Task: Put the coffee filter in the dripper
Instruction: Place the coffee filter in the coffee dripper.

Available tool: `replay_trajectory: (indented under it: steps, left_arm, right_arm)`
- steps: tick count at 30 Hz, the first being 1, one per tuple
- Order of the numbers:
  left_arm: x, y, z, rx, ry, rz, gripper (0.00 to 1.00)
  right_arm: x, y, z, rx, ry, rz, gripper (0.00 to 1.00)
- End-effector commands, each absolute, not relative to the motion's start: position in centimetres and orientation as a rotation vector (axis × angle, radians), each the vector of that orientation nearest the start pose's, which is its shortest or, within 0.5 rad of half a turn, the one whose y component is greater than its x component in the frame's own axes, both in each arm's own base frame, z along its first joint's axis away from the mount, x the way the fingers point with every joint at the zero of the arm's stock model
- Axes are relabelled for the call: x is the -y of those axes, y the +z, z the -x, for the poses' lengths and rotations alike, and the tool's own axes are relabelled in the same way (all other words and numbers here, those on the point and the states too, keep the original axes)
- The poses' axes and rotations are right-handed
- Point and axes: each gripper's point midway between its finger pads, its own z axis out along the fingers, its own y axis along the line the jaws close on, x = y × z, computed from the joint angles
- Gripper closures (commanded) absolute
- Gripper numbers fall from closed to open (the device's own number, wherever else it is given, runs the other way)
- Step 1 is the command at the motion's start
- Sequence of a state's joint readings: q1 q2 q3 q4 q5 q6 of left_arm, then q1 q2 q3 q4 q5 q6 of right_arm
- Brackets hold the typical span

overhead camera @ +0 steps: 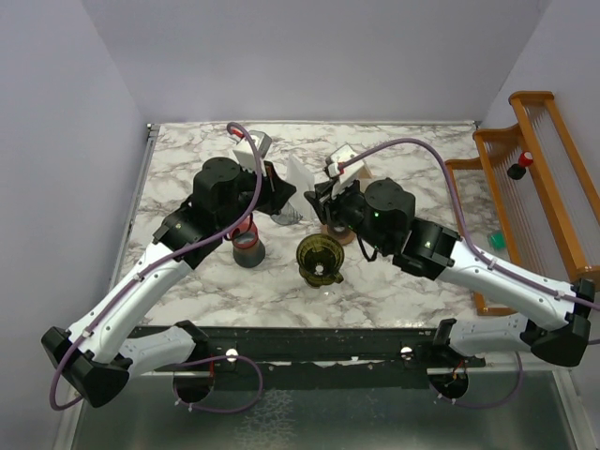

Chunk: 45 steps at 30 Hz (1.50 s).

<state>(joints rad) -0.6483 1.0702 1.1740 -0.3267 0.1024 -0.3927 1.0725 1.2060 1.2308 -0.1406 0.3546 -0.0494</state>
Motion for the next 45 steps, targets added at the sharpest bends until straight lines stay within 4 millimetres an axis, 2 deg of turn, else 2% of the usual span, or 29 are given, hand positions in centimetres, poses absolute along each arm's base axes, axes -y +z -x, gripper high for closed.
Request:
replay_trajectory:
  steps: [1,7,23,33,41,45]
  left_arm:
    - [24.1,34.0,-26.9,-1.855,-0.781,-0.332,1.0]
    - [23.5,34.0,-27.1,-1.858,-0.742,-0.328,1.0]
    - [22.3,33.7,-27.7,-1.872,-0.655,-0.303,1.0]
    - [22.3,33.9,-27.5,-1.87,-0.663,-0.305,1.0]
    - [22.0,34.0,-27.0,-1.873,-0.665,-0.307,1.0]
    - [22.0,33.9,-26.9,-1.876,-0.672,-0.302,1.0]
  right_arm:
    - [-32.8,36.5,-25.2,-1.592,0.47,0.626,0.65]
    - [-33.7,36.7,-25.8,-1.608,0.461,0.62,0.62]
    - [-35.3,34.9,-27.0,-1.715,0.464,0.537,0.57]
    - [-35.3,34.1,-28.3,-1.76,0.403,0.448,0.56]
    - [-34.7,33.0,-29.5,-1.789,0.304,0.403,0.6]
    - [-35.0,32.4,-29.7,-1.793,0.297,0.405,0.61]
